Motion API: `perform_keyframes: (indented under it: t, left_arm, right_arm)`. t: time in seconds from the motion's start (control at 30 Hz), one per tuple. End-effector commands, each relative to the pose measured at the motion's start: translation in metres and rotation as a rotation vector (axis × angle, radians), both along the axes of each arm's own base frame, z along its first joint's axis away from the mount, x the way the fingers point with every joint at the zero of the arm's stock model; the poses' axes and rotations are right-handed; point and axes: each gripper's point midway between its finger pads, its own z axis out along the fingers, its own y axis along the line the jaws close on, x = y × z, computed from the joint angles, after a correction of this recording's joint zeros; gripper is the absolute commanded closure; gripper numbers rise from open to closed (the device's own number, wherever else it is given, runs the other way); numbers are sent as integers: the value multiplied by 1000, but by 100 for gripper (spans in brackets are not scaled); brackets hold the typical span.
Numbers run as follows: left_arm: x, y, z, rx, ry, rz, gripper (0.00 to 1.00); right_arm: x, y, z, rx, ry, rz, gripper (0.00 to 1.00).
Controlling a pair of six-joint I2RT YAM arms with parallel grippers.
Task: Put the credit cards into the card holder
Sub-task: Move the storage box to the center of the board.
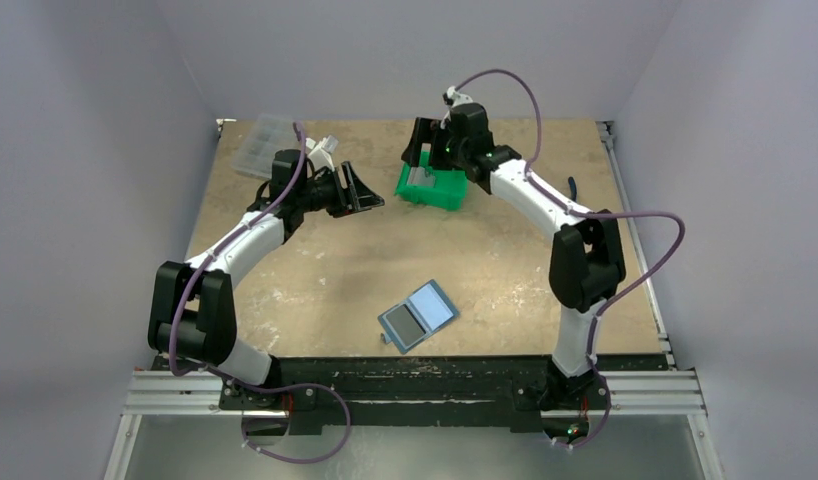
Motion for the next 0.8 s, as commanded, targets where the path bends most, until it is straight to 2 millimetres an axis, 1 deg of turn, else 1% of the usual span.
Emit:
perform_keyframes:
  t: [0.0,0.03,0.1,0.2,0.27,0.33,0.4,0.43,0.5,0.53,0.6,0.77]
  left_arm:
    - [0,-1,24,-16,-83,-21,42]
    - [0,-1,24,-16,-83,-21,42]
    - [0,-1,23,-16,-81,-20,42]
    - [2,0,19,-9,-72,-12,42]
    - [2,0,16,-4,-69,-11,42]
    - [2,-1,13,0,-60,-10,42]
    - [2,-2,10,-2,-49,-15,42]
    - [2,-3,8,-1,-45,-16,42]
    - [2,-4,7,-1,-43,-19,42]
    - [2,-4,6,-1,-41,-18,42]
    - [2,-4,6,1,-40,-20,42]
    - [1,-5,6,0,-40,-28,42]
  right_arm:
    - [12,-23,-3,-153,95,-145,3]
    - [16,-18,-12,-151,127,-149,3]
    - [22,-7,-15,-121,143,-140,3]
    - [26,-5,-14,-91,121,-156,3]
    - [27,-13,-14,-121,107,-190,2]
    - [28,-19,-16,-158,82,-184,2]
    - [26,-31,-30,-208,109,-178,3]
    - [23,-33,-36,-224,130,-158,4]
    - [14,-35,-48,-261,165,-111,7]
    - [8,-39,-55,-286,187,-99,7]
    - [2,-50,-62,-311,194,-98,7]
    - [3,-88,-77,-311,261,-126,9]
